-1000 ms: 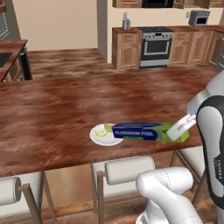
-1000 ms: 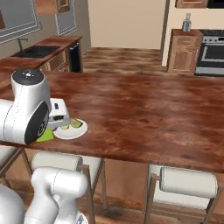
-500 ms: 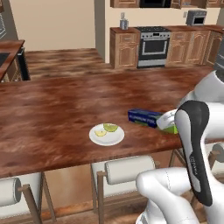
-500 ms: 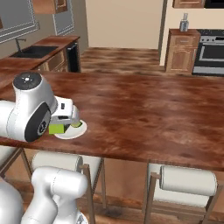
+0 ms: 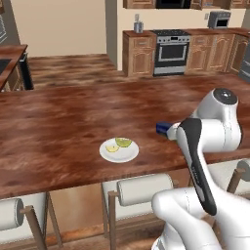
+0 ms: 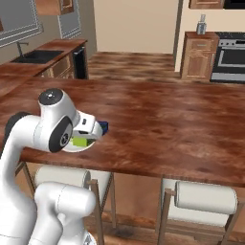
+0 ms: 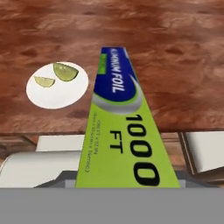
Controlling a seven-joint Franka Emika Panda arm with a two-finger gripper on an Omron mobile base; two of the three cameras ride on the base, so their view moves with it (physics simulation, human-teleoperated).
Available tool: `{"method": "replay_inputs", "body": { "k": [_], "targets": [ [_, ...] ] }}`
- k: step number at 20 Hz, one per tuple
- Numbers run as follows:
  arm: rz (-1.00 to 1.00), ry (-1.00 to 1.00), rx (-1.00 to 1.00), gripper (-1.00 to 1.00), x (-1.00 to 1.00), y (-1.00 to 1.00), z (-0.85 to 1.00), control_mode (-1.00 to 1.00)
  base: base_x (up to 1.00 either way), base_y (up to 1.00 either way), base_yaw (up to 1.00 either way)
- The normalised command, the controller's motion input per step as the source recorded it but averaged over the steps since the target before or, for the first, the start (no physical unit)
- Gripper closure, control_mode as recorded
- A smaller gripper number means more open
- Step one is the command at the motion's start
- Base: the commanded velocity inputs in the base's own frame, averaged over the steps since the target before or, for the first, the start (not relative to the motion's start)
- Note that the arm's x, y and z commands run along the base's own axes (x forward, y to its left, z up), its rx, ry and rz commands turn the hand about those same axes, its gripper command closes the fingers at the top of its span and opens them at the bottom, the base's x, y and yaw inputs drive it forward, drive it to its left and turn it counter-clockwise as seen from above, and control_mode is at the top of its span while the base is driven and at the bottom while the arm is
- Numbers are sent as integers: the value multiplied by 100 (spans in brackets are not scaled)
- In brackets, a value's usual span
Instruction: Retrieve the tupperware and aluminum foil from the cabinet and place them on the dining counter near the plate with lemon wedges to prepare for storing leftovers.
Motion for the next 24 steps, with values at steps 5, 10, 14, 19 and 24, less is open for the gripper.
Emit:
{"method": "replay_inputs", "body": {
  "k": [5,10,14,19,24],
  "targets": [
    [-7,0,4,100,71,0,-54,-100,0,0,0],
    [4,0,6,100,61,0,-39,-100,0,0,0],
    [15,2,4,100,68,0,-32,-100,0,0,0],
    [14,9,0,100,64,0,-44,-100,0,0,0],
    [4,14,0,100,54,-3,-43,-100,0,0,0]
  ]
}}
